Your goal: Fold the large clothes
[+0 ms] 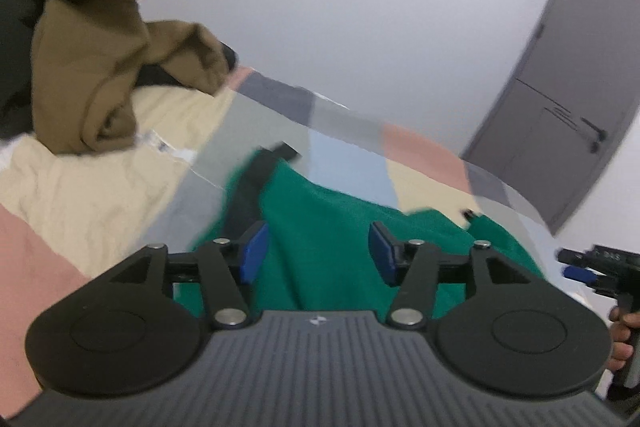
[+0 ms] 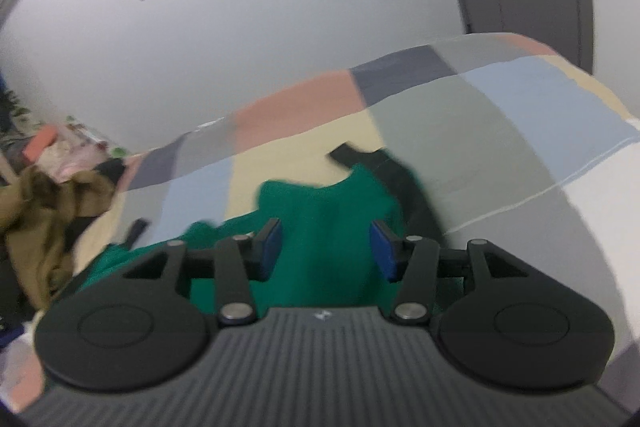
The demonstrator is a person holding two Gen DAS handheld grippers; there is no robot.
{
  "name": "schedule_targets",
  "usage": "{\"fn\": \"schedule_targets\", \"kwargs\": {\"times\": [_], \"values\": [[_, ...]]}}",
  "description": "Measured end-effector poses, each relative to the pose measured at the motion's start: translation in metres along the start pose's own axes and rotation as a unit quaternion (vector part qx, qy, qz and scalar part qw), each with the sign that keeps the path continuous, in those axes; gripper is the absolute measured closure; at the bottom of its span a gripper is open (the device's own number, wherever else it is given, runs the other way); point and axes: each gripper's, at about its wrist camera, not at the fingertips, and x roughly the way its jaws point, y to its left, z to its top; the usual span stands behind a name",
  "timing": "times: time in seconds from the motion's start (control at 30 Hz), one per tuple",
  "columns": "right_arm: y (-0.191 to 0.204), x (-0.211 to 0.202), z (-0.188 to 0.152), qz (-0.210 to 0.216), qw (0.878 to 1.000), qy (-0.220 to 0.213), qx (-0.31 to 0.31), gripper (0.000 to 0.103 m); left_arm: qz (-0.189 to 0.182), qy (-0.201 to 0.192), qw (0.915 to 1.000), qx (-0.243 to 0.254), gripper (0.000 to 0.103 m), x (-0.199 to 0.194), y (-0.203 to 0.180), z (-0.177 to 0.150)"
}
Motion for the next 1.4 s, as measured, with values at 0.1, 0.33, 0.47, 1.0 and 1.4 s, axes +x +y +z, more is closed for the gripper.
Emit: {"fn": "schedule_targets", "kwargs": {"times": [0.1, 0.33, 0.47, 1.0, 1.4], "values": [[0.016, -0.018, -0.02, 0.034, 0.999, 0.012, 0.014, 0.051, -0.012, 0.012, 0.9998, 0.007, 0.041, -0.008, -0.015, -0.018], [0.04, -0.037, -0.068, 0.087, 0.993, 0.065, 0.051, 0.051, -0.034, 0.05, 0.9981, -0.007, 0.041, -0.014, -0.039, -0.053], [0.038, -0.043, -0.089, 0.106, 0.985, 0.098, 0.099, 0.051, -0.044, 0.068, 0.9965, -0.021, 0.037, -0.018, -0.044, -0.066], [-0.004, 0.007, -0.128, 0.135, 0.917, 0.187, 0.327, 0.012, -0.074, 0.154, 0.9802, -0.099, 0.014, 0.013, -0.03, -0.076], [-0.028, 0.018, -0.124, 0.187, 0.875, 0.107, 0.434, 0.011, -0.098, 0.207, 0.955, -0.189, 0.007, 0.05, -0.004, -0.085]]}}
